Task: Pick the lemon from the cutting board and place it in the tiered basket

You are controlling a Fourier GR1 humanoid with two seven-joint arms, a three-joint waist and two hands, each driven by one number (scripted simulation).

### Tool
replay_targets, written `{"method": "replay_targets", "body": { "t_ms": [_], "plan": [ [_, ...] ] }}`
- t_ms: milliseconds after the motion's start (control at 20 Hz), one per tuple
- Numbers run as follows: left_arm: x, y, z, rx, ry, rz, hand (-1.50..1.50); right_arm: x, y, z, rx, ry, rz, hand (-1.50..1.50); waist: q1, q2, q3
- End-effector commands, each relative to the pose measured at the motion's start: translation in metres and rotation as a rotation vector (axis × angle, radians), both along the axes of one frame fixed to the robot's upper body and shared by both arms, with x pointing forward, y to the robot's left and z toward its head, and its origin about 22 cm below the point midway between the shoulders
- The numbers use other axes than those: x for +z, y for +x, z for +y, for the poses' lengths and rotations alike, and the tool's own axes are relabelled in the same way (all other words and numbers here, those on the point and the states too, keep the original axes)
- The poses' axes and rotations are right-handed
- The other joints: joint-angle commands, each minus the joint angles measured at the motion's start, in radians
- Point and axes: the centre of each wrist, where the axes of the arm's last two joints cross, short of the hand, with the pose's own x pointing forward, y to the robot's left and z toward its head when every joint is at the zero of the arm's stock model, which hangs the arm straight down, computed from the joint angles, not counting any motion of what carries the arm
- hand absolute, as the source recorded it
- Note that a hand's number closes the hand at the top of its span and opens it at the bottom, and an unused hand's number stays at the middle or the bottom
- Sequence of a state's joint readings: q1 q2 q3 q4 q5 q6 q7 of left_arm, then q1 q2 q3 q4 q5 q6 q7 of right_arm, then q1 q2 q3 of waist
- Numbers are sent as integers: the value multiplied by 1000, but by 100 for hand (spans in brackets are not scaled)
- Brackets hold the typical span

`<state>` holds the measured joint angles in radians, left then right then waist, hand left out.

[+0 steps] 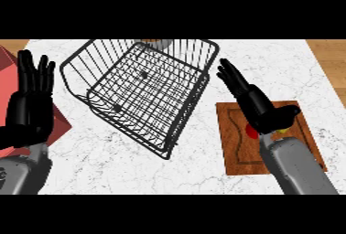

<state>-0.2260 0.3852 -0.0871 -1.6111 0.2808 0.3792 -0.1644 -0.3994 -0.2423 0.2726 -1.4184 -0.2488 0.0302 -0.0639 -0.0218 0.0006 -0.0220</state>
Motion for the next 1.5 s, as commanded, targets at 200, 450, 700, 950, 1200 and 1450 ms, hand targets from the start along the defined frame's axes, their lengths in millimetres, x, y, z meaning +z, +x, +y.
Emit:
{"method": "replay_targets", "body": {
  "t_ms": [200,450,700,950,1200,1450],
  "plan": [
    [-91,-49,33,143,33,462,0,40,0,-148,-830,-190,-185,150,-90,-7,16],
    [-125,-76,32,186,-19,622,0,1,-33,-216,-1528,11,-5,-150,-167,-5,22],
    [-143,-88,0,91,3,680,0,-19,-79,-201,-1793,5,-165,-150,-68,-14,20],
    [-148,-94,-6,34,33,675,0,-46,-116,-160,-1686,-104,129,-150,-10,-6,15],
    [-142,-79,-12,27,41,650,0,-49,-126,-165,-1499,-338,401,-150,7,5,7],
    [-138,-79,-25,-11,53,648,0,-37,-121,-176,-1470,-570,593,-150,49,12,7]
  ]
}}
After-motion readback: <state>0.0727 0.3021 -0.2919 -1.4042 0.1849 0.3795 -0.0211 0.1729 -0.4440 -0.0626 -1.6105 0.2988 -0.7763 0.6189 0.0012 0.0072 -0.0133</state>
